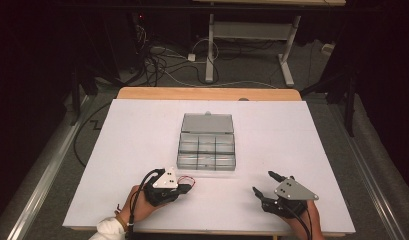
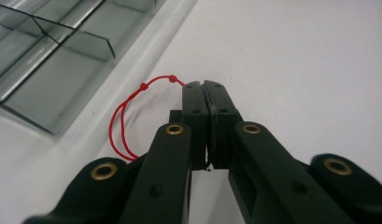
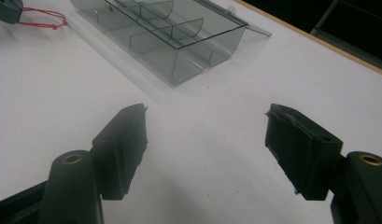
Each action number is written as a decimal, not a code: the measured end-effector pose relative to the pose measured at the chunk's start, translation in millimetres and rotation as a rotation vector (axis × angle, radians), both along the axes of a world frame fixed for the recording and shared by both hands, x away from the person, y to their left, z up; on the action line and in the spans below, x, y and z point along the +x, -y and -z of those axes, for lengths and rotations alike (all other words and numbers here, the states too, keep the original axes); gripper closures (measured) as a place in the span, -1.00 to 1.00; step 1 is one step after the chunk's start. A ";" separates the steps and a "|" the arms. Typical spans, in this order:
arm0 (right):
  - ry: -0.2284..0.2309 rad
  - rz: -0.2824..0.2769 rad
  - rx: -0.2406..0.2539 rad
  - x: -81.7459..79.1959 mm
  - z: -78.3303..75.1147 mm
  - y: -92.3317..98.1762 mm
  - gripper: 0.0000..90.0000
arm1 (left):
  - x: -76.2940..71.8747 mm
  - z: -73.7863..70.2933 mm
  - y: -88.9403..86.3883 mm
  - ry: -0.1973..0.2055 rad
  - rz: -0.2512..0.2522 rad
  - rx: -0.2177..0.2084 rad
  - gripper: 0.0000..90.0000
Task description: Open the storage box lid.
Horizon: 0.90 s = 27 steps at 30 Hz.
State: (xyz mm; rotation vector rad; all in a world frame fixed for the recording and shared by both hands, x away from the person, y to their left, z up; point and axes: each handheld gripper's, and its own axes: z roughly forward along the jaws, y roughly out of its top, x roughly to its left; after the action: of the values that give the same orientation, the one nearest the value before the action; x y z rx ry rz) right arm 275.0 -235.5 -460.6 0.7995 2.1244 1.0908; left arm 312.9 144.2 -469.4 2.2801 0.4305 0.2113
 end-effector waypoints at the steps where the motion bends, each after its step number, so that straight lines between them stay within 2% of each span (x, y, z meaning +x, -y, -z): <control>1: 0.002 0.000 0.000 -0.1 -0.4 0.2 -0.33 | -0.7 -1.5 -1.2 0.006 -0.001 -0.007 0.91; 12: 0.041 0.006 0.033 1.7 -3.5 2.9 -0.35 | -5.6 -10.2 -10.4 0.050 -0.019 -0.051 0.91; 17: 0.049 0.004 0.032 6.6 -3.8 2.1 -0.36 | -6.3 -9.0 -16.1 0.046 -0.023 -0.065 0.91; 18: 0.046 0.004 0.032 7.8 -3.9 1.8 -0.36 | -8.5 -7.4 -14.8 0.033 -0.046 -0.097 0.91; 19: 0.049 0.003 0.035 8.9 -3.9 1.5 -0.36 | -9.0 -7.0 -15.2 0.033 -0.051 -0.105 0.91; 22: 0.044 -0.001 0.033 11.2 -3.1 0.8 -0.36 | -9.5 -7.1 -17.0 0.038 -0.052 -0.101 0.91; 23: 0.044 -0.001 0.032 11.7 -2.8 0.8 -0.36 | -7.7 -8.8 -19.6 0.057 -0.031 -0.066 0.91; 24: 0.044 -0.001 0.033 12.1 -2.6 0.8 -0.36 | -9.9 -7.7 -17.7 0.039 -0.051 -0.100 0.91; 25: 0.045 -0.003 0.032 12.4 -2.6 1.0 -0.36 | -10.2 -7.7 -17.5 0.042 -0.055 -0.103 0.91; 26: 0.046 -0.003 0.034 12.6 -2.7 1.1 -0.36 | -8.4 -9.3 -20.1 0.062 -0.034 -0.066 0.90; 27: 0.047 -0.002 0.038 12.6 -3.0 1.3 -0.36 | -8.4 -9.3 -20.3 0.059 -0.033 -0.068 0.91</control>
State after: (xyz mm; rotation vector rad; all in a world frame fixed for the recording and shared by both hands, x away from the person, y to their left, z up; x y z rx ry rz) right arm 287.6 -236.8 -457.7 0.7812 2.0714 1.1435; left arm 304.5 164.5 -460.1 2.1953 0.4378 0.2758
